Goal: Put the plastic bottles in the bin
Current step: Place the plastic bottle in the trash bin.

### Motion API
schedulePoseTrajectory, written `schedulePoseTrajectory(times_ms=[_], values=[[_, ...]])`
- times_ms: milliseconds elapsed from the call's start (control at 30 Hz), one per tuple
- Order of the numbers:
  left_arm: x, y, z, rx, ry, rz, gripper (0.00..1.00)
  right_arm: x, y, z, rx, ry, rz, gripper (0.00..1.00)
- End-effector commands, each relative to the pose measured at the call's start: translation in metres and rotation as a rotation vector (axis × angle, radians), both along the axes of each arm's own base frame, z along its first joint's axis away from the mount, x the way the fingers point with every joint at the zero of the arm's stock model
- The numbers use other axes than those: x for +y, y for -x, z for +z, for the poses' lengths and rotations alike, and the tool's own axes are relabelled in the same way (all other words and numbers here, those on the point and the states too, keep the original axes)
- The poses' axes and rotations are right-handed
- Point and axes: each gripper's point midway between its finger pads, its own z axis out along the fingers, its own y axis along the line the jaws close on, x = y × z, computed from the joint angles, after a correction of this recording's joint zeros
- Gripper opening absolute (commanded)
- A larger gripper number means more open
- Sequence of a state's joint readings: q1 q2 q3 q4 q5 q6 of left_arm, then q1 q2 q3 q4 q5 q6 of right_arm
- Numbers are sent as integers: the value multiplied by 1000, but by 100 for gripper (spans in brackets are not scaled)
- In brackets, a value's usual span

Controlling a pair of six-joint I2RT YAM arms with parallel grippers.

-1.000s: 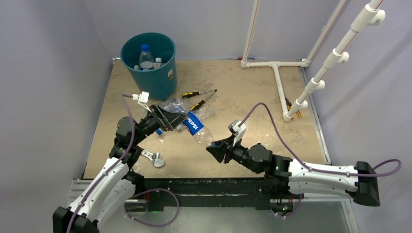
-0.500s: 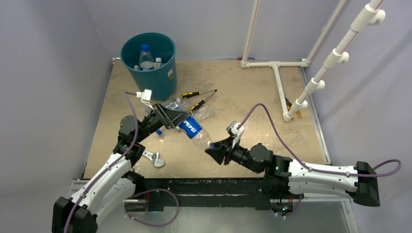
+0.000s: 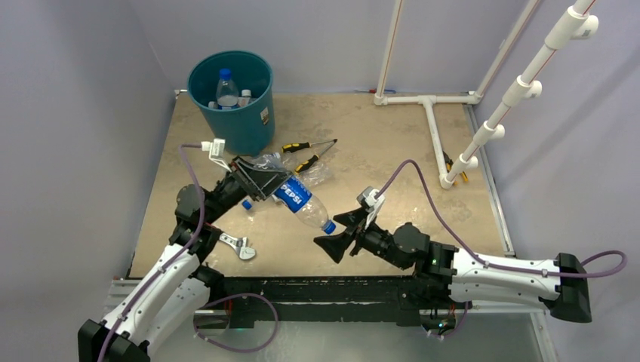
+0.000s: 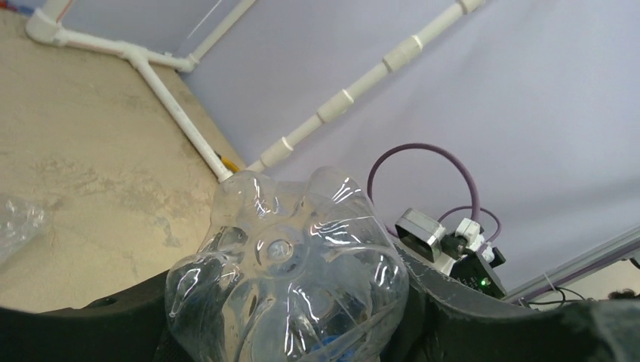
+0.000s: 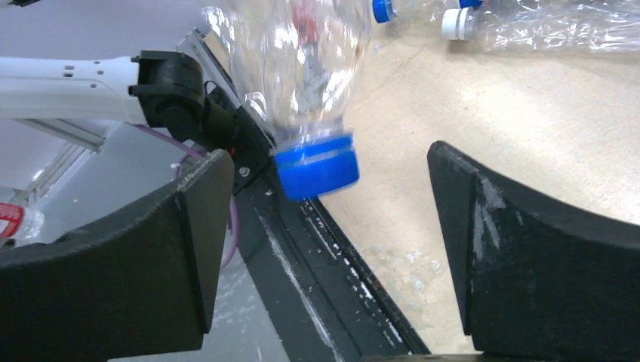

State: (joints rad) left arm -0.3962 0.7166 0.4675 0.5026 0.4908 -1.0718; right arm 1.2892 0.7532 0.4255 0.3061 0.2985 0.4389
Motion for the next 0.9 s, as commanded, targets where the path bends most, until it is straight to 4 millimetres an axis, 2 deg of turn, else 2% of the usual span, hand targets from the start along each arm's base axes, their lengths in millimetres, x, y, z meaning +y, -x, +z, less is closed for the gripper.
schedulePoseTrajectory(times_ms=[0,133,300,367,400,467,600,700,867], values=[[11,3,60,-160,55,75,19,-2,6,61,-2,-200,19,99],[22,3,105,-233,158,129,0,-15,8,113,-38,-381,13,99],[55,8,160,-286,425,226,0,-51,14,173,-162,-749,2,98],[67,14,173,-306,537,231,0,-57,18,199,-258,-826,5,98],[72,17,179,-317,584,230,0,-52,18,206,-287,-826,8,98],[80,23,190,-334,650,225,0,-40,17,217,-331,-825,13,97],[88,30,199,-346,717,219,0,-38,17,240,-418,-903,-4,97],[92,34,201,-346,731,218,0,-35,12,254,-449,-932,-38,97],[92,34,198,-320,721,221,0,-41,9,271,-518,-1010,-91,95]])
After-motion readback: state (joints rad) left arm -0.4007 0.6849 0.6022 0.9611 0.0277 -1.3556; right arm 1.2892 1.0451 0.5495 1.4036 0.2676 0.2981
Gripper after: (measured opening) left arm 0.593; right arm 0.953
